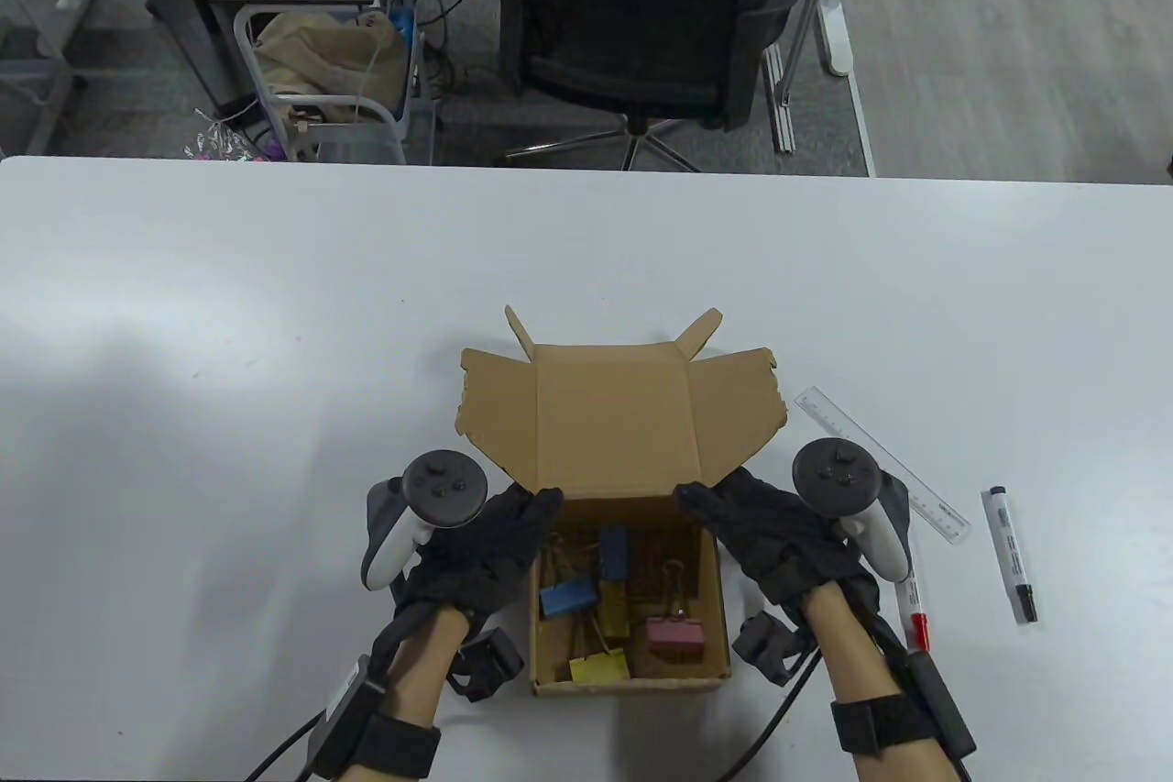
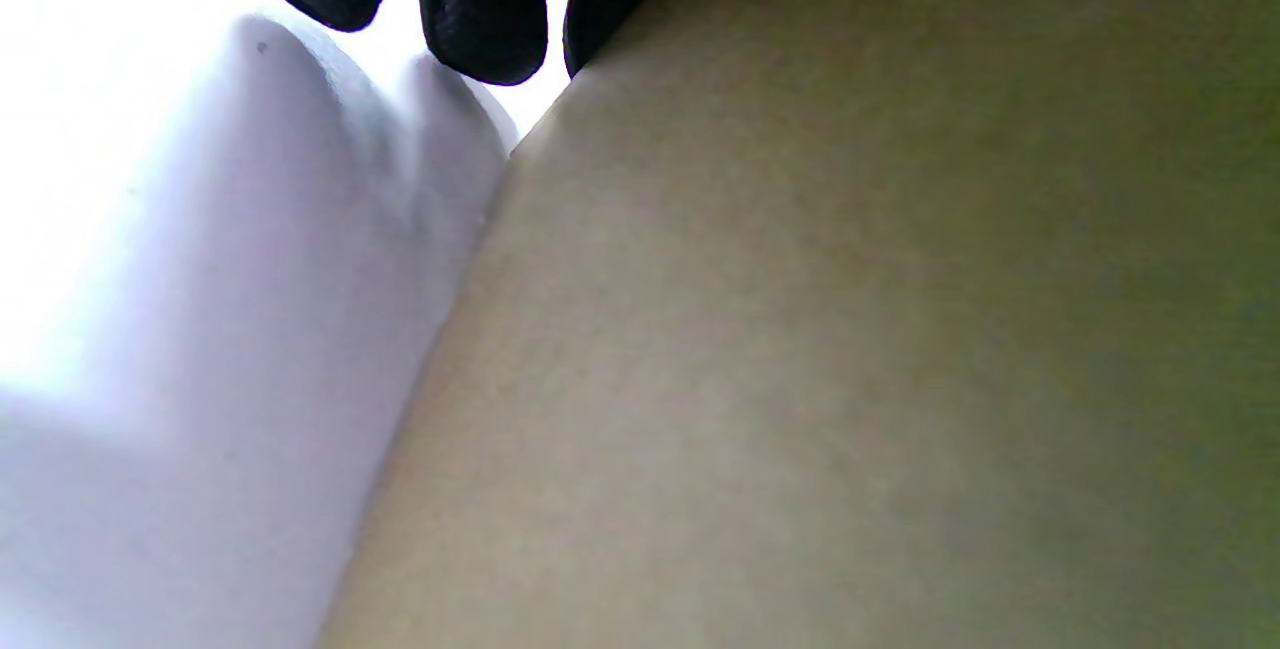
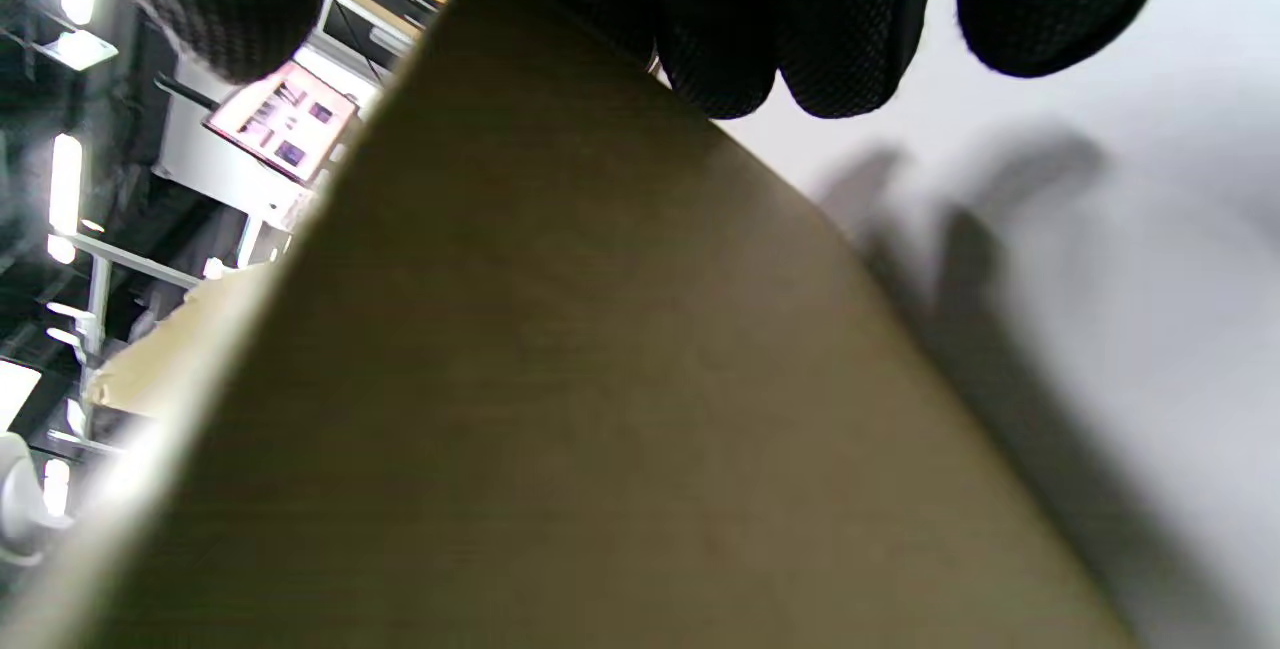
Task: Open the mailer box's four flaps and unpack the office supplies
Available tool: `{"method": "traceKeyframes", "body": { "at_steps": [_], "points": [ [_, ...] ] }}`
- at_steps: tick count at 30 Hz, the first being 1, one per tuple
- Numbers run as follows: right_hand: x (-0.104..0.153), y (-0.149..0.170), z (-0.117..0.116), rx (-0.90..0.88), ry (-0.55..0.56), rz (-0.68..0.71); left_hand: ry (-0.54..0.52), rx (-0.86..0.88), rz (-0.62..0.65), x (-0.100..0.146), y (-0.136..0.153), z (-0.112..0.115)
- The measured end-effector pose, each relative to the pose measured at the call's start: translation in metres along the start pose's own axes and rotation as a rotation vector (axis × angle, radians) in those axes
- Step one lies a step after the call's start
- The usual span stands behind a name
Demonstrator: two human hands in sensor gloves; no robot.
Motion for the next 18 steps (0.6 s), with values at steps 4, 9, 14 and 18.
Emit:
{"method": "traceKeyframes", "body": {
  "at_steps": [4, 9, 14, 18],
  "points": [
    [-0.01, 0.012, -0.008, -0.115, -0.083, 0.029, 0.001, 0.001, 0.002, 0.0, 0.0, 0.0],
    [-0.016, 0.019, -0.016, -0.185, -0.144, 0.059, 0.003, 0.001, 0.003, 0.0, 0.0, 0.0],
    [-0.019, 0.022, -0.02, -0.18, -0.163, 0.097, -0.004, 0.004, 0.003, 0.0, 0.0, 0.0],
    [-0.02, 0.023, -0.022, -0.202, -0.175, 0.106, -0.01, 0.003, 0.004, 0.0, 0.0, 0.0]
  ]
}}
Point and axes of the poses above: the tracker on the back of each hand, its own y axis roughly to the little-finger side, its own x axis roughly from the fingertips to the wrist, z = x × y, the point moved 2 cm from there along -x, roughly from the wrist to the fingertips, and after that the axes turned 5 degrees about -x, right-handed, at the moved point
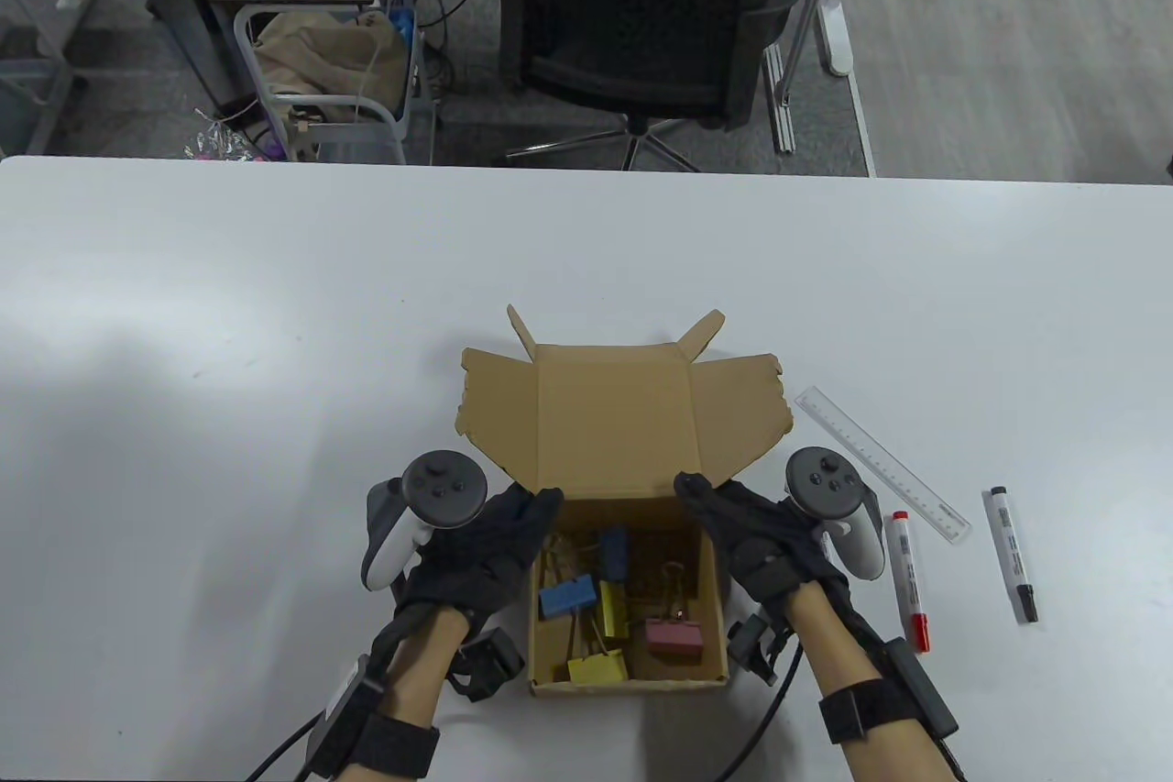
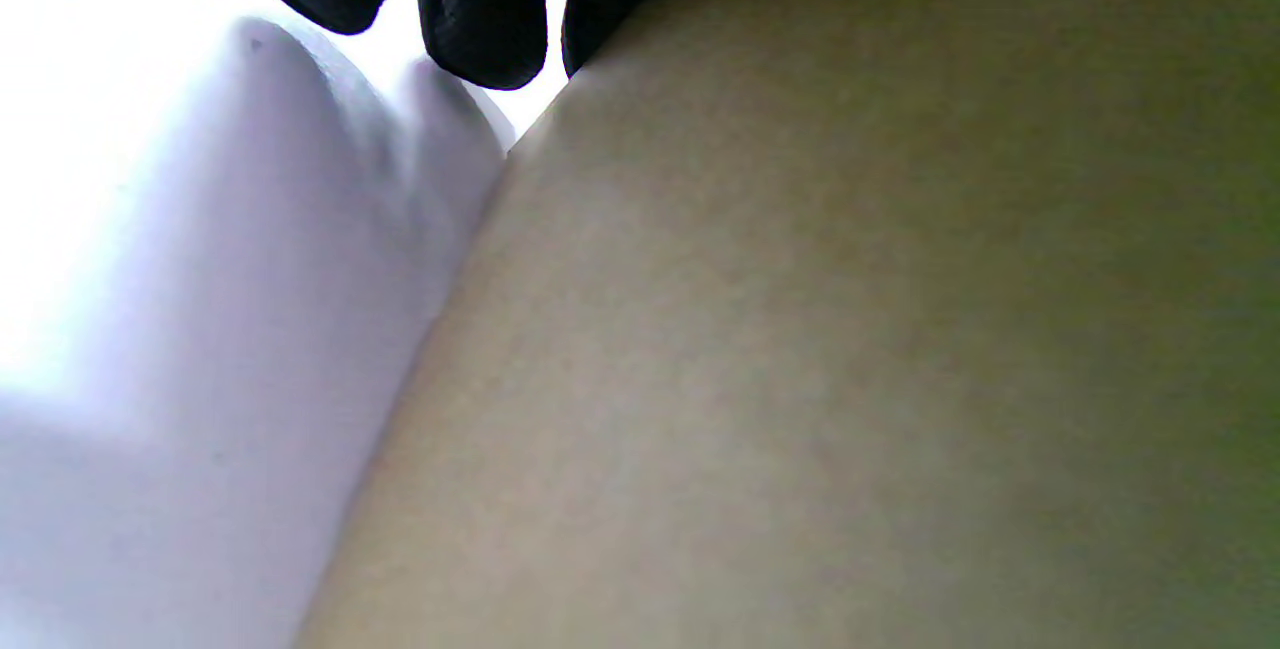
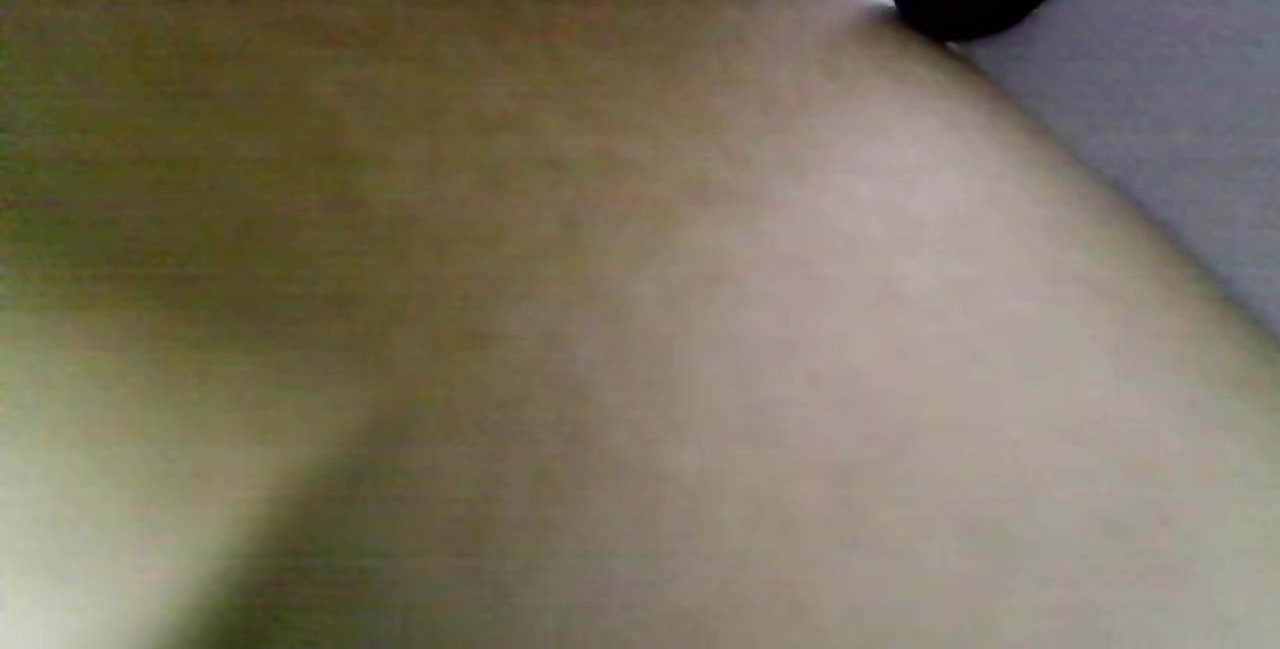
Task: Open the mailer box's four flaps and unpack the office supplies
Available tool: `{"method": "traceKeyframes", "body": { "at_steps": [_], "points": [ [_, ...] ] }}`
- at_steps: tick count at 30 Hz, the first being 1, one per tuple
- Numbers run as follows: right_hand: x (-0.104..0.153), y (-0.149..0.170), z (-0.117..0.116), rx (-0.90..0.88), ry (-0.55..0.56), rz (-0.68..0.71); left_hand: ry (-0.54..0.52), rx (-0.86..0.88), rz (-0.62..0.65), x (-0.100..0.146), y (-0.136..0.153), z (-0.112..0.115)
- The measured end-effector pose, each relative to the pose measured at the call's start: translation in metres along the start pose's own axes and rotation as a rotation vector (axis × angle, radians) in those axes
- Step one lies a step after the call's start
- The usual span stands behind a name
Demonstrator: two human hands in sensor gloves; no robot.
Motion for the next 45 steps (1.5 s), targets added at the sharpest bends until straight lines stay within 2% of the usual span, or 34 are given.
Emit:
{"method": "traceKeyframes", "body": {
  "at_steps": [3, 7, 11, 14, 16, 17, 20, 24, 28, 31, 39, 45],
  "points": [
    [0.0, 0.0, 0.0, -0.001, -0.003, 0.0, -0.018, -0.023, 0.004, 0.001, -0.001, -0.002],
    [0.0, 0.0, 0.0, -0.008, -0.007, 0.0, -0.133, -0.13, -0.013, 0.013, -0.01, -0.011],
    [-0.001, 0.0, -0.001, -0.011, -0.009, -0.002, -0.126, -0.217, -0.06, 0.035, -0.022, -0.023],
    [-0.001, 0.0, 0.0, -0.013, -0.01, -0.004, -0.218, -0.339, -0.084, 0.059, -0.042, -0.039],
    [-0.001, 0.0, 0.0, -0.014, -0.01, -0.004, -0.318, -0.435, -0.088, 0.073, -0.057, -0.046],
    [-0.001, 0.0, 0.0, -0.015, -0.011, -0.004, -0.371, -0.493, -0.071, 0.08, -0.067, -0.047],
    [-0.001, 0.0, 0.0, -0.013, -0.011, -0.006, -0.43, -0.579, -0.023, 0.089, -0.088, -0.042],
    [0.0, 0.0, 0.0, -0.012, -0.013, -0.008, -0.41, -0.748, 0.073, 0.087, -0.116, -0.019],
    [0.0, 0.0, 0.001, -0.013, -0.013, -0.009, -0.396, -0.935, 0.085, 0.08, -0.136, 0.005],
    [0.0, 0.0, 0.001, -0.013, -0.014, -0.009, -0.347, -1.058, 0.076, 0.07, -0.145, 0.025],
    [-0.001, 0.0, 0.001, -0.012, -0.016, -0.009, -0.075, -1.154, -0.017, 0.042, -0.137, 0.051],
    [-0.001, 0.0, 0.001, -0.016, -0.017, -0.009, 0.002, -1.281, -0.132, 0.033, -0.132, 0.066]
  ]
}}
Point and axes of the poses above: the tracker on the back of each hand, its own y axis roughly to the little-finger side, its own x axis roughly from the fingertips to the wrist, z = x × y, the point moved 2 cm from there along -x, roughly from the wrist to the fingertips, and after that the axes turned 5 degrees about -x, right-handed, at the moved point
